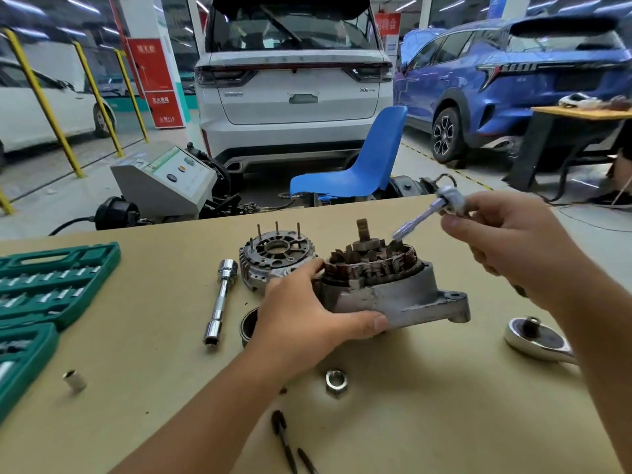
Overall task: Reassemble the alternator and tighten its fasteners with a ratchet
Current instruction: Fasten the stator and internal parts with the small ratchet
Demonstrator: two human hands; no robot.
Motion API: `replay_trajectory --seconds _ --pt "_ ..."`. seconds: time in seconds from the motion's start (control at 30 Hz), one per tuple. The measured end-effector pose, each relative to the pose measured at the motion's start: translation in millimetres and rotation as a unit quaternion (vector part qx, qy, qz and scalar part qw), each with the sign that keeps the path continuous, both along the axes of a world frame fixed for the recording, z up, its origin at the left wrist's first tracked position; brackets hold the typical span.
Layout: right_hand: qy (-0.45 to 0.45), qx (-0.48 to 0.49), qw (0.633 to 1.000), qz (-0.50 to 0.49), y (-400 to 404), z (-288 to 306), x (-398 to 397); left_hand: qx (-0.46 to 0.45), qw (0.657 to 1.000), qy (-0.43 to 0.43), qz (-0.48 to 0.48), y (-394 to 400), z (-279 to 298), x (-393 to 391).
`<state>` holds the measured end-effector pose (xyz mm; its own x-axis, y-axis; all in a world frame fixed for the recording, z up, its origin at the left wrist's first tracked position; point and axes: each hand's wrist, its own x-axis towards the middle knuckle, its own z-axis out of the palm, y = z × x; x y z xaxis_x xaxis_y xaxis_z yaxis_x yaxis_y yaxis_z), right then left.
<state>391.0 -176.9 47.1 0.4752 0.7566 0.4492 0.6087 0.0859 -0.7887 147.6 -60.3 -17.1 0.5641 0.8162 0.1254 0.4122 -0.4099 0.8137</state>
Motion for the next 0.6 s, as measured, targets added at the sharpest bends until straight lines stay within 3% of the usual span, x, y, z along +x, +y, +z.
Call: replay_trajectory --seconds 0.1,0.27,0.43,0.6 --pt "0.074 0.08 0.992 -0.069 -2 -17 6 0.001 0.998 -0.005 -0.06 8 11 5" --pt "0.088 0.139 0.984 -0.073 0 -18 -3 0.125 0.982 0.053 -0.129 3 22 17" --pt "0.096 0.162 0.978 -0.09 -4 -17 -2 0.156 0.973 0.057 -0.16 7 26 11" --pt "0.105 0.185 0.972 -0.097 -5 -17 -2 0.199 0.969 -0.129 -0.063 -29 8 19"
